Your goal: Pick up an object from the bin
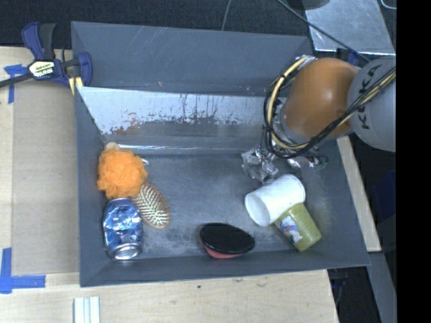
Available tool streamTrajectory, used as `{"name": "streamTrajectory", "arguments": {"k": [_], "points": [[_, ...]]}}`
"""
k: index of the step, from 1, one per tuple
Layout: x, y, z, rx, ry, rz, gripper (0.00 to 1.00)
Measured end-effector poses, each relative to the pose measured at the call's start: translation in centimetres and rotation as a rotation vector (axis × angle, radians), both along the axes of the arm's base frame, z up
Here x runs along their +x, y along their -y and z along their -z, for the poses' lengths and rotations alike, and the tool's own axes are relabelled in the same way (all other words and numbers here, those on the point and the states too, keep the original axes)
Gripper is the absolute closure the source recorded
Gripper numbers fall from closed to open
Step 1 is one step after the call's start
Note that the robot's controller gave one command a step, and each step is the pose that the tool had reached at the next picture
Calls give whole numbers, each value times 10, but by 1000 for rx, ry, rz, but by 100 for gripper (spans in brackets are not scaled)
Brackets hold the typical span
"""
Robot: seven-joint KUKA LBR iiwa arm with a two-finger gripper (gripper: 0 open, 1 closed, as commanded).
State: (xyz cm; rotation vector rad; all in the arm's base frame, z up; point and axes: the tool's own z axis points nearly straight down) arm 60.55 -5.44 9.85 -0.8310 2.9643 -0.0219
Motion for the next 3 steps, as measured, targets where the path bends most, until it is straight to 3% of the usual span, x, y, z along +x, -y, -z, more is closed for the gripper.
{"name": "streamTrajectory", "arguments": {"k": [1, 2, 3], "points": [[-29, 18, 4, 6, 4, 83, 100], [-28, 16, 4, 7, 6, 80, 0], [-1, 85, 2, 3, 15, 80, 0]]}}
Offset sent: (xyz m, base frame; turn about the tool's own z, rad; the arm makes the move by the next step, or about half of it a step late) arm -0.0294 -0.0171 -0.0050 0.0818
